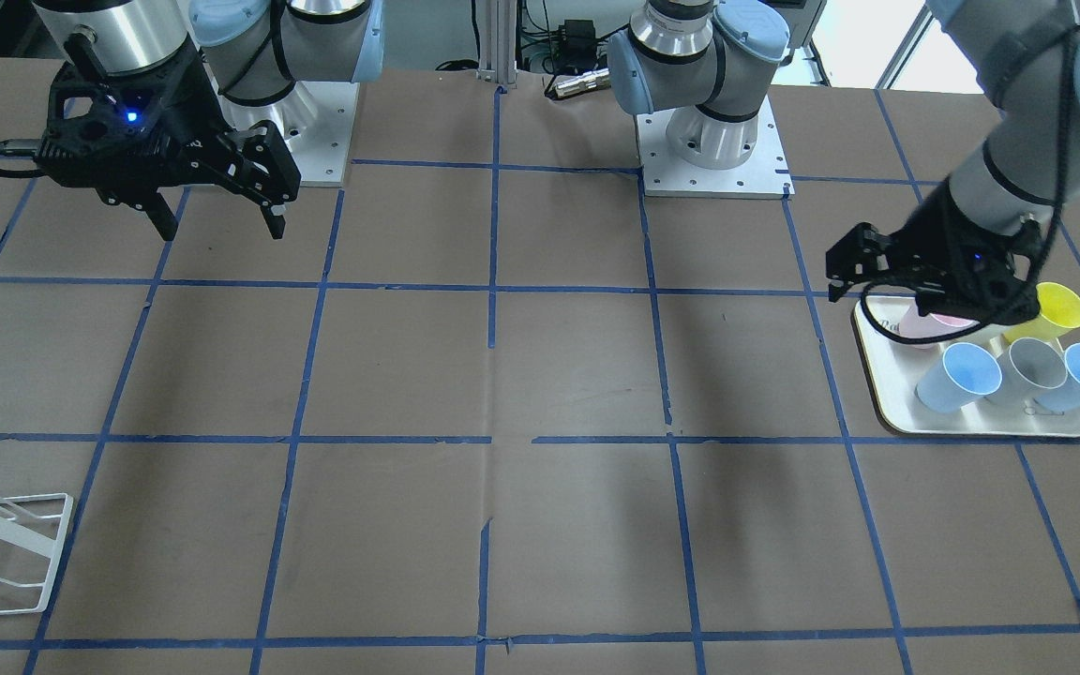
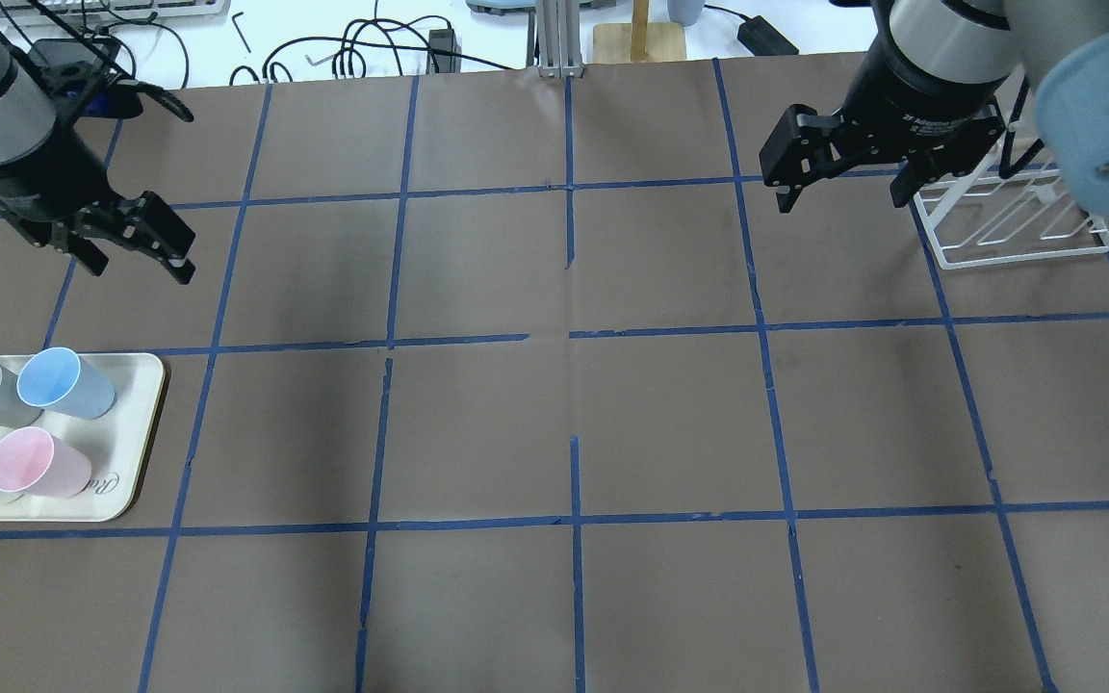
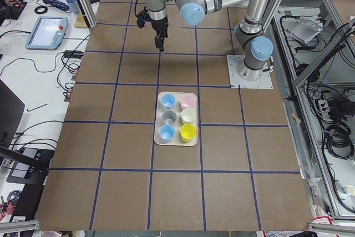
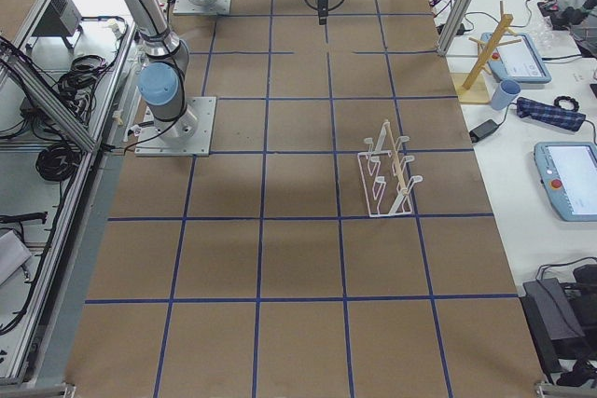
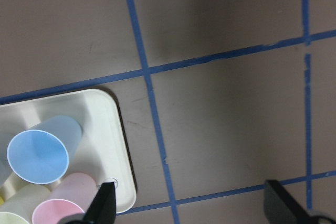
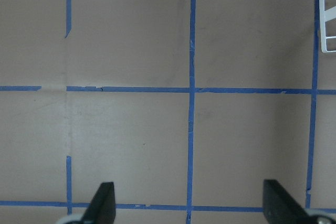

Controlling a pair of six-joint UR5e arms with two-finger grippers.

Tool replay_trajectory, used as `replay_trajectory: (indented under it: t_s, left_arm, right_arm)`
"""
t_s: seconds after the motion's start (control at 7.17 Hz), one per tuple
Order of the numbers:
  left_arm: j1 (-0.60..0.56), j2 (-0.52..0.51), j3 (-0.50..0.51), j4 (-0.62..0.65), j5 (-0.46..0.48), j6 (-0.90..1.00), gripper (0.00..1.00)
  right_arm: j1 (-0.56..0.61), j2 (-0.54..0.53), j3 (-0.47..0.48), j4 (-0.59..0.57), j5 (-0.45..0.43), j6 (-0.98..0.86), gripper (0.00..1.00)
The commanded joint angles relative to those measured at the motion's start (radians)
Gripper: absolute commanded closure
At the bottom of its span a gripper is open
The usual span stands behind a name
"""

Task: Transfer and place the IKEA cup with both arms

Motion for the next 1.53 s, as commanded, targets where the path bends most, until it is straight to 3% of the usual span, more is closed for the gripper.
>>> replay_trajectory:
  t_s: [0.0, 0.56, 1.4]
  left_arm:
    - [-0.155, 0.076, -0.028, -0.041, -0.010, -0.152, 0.00]
    - [-0.195, 0.173, -0.061, -0.127, -0.053, -0.214, 0.00]
    - [-0.183, 0.190, -0.056, -0.144, -0.044, -0.205, 0.00]
  right_arm:
    - [0.000, 0.000, 0.001, 0.000, 0.000, 0.000, 0.00]
    - [-0.002, 0.000, -0.002, 0.015, -0.017, 0.002, 0.00]
    - [-0.002, 0.000, 0.003, 0.014, -0.017, 0.002, 0.00]
